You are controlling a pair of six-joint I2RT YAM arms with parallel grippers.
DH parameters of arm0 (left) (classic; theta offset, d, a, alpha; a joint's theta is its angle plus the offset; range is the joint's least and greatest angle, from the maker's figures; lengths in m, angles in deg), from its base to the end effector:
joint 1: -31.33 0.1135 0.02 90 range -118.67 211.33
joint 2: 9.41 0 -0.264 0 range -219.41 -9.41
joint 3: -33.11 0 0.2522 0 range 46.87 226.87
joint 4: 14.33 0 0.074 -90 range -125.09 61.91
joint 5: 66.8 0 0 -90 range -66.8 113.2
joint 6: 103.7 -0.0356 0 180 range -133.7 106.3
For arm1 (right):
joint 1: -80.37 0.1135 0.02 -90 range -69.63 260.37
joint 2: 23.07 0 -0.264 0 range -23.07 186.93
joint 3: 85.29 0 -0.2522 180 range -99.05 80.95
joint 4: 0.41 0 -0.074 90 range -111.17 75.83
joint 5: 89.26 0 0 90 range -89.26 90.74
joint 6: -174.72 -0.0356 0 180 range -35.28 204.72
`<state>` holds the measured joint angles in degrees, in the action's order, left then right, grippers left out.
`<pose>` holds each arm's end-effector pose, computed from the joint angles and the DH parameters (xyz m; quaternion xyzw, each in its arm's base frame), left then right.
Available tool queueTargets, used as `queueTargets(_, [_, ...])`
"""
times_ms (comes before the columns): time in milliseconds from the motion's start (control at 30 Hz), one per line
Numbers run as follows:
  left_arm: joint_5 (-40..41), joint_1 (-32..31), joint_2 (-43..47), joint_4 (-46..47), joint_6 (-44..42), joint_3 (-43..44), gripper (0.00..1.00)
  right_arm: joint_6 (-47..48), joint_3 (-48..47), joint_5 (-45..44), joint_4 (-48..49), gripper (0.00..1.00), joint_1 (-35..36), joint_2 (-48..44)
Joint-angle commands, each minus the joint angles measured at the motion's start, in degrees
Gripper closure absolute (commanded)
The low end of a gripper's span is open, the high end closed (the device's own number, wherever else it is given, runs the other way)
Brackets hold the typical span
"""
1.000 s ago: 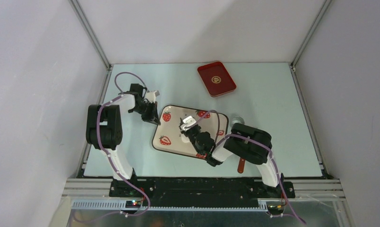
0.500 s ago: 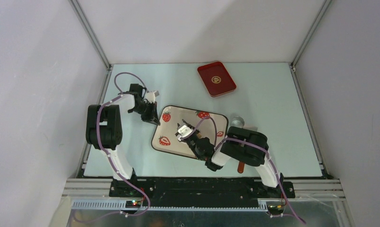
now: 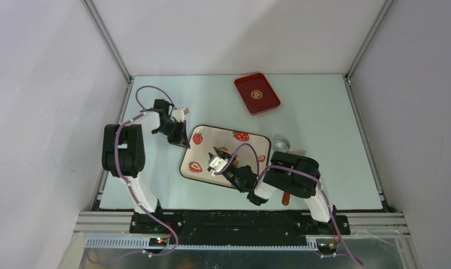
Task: Roll out the dumpling wrappers from the dough
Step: Flatten out the dough on the work surface.
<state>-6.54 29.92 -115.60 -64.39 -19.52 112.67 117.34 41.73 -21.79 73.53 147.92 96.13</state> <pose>0.3427 -0.0261 0.1519 0.0902 0.9562 -0.2504 0.1217 0.1487 0.3242 0.1275 -0.4005 0.5268 0.0991 0.7431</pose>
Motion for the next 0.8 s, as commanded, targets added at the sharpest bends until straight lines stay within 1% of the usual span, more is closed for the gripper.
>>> queueTargets(0, [1.3,0.5,1.2,1.7,-0.4,0.5,1.00,-2.0,2.7,6.3,-0.9,1.00,2.8,-0.3])
queueTargets(267, [1.7,0.5,1.4,1.7,-0.4,0.5,1.00,0.1,3.3,8.3,-1.0,1.00,5.8,-0.2])
queueTargets(433, [1.6,0.5,1.7,1.7,-0.5,0.4,1.00,-0.1,3.5,8.3,-1.1,1.00,6.0,-0.3])
queueTargets(533, [1.5,0.5,1.7,1.6,-0.5,0.4,1.00,-1.3,2.7,7.0,-1.5,1.00,5.3,-0.6])
queueTargets(633, [1.4,0.5,1.8,1.7,-0.5,0.3,1.00,-2.8,1.6,5.5,-4.1,1.00,3.0,-1.5])
queueTargets(767, [1.4,0.5,1.8,1.7,-0.5,0.3,1.00,-6.6,1.2,5.6,-7.9,1.00,0.4,-3.5])
